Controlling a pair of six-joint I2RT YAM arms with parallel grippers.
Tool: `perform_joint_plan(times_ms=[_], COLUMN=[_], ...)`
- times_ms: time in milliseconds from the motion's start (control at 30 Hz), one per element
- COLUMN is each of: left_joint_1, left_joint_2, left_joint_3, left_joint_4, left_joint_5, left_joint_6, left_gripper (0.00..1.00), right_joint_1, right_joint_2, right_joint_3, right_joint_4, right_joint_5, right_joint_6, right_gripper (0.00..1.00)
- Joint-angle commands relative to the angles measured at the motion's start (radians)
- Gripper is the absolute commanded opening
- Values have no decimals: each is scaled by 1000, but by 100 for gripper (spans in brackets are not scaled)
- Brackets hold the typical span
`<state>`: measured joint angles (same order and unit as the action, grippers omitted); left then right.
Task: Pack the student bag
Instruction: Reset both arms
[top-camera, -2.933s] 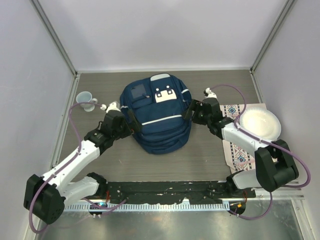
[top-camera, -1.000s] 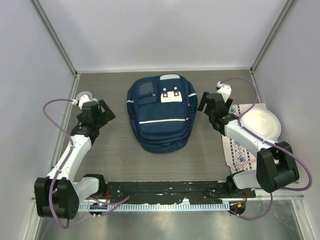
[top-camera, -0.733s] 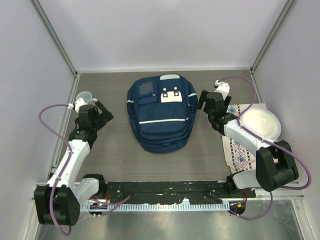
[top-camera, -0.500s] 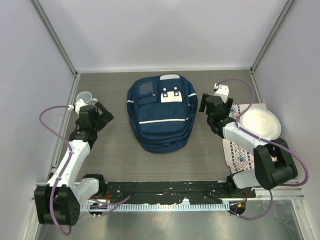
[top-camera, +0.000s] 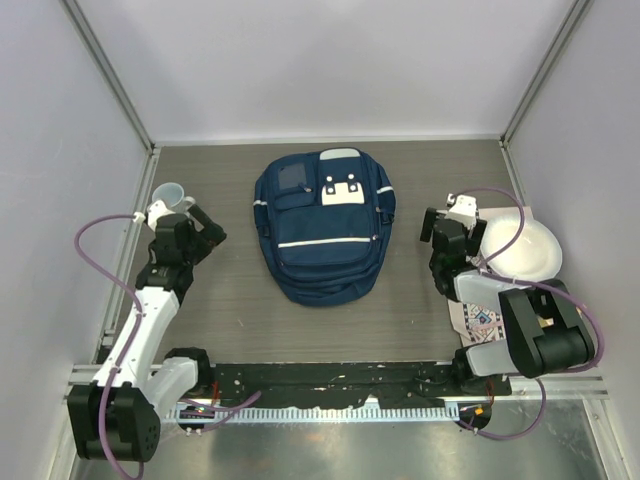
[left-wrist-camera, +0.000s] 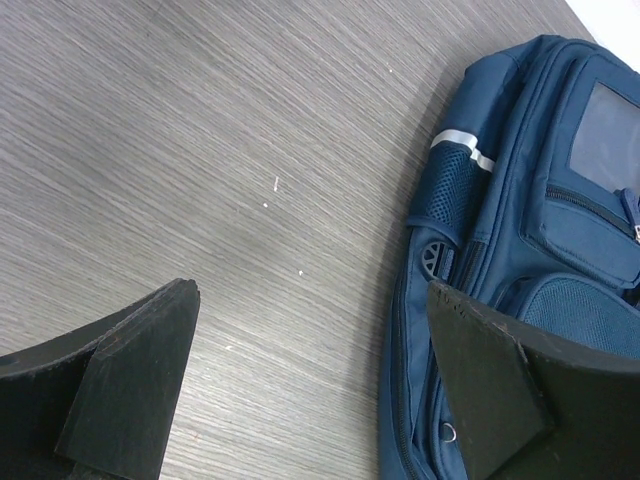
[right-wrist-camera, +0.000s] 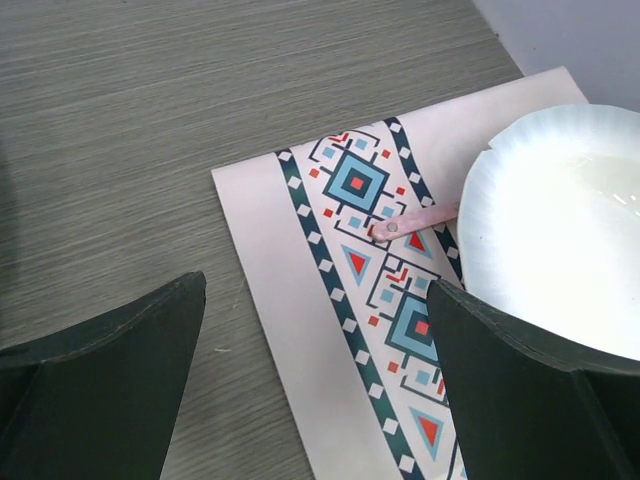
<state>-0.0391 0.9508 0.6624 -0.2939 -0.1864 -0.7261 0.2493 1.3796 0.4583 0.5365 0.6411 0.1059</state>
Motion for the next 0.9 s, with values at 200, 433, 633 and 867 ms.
perform_joint_plan(times_ms=[200,433,633,867], left_joint_1=[2,1,2,1], left_joint_2=[-40,-37,-35,-67], left_joint_3=[-9,-21,-38,-63], left_joint_4=[-16,4,22,21], left_joint_5=[-16,-5,-18,-39], left_joint_6=[14,4,-35,-33], left_gripper=[99,100,100,100], right_joint_1=[-110,-173,-173,-174], right_joint_2=[114,131,165,168], right_joint_3=[-115,-205,-228,-230], right_joint_4=[434,601,666,681], right_joint_5=[-165,-256,-201,-201], right_joint_6=[-86,-39,-31,-28], right_gripper=[97,97,97,97])
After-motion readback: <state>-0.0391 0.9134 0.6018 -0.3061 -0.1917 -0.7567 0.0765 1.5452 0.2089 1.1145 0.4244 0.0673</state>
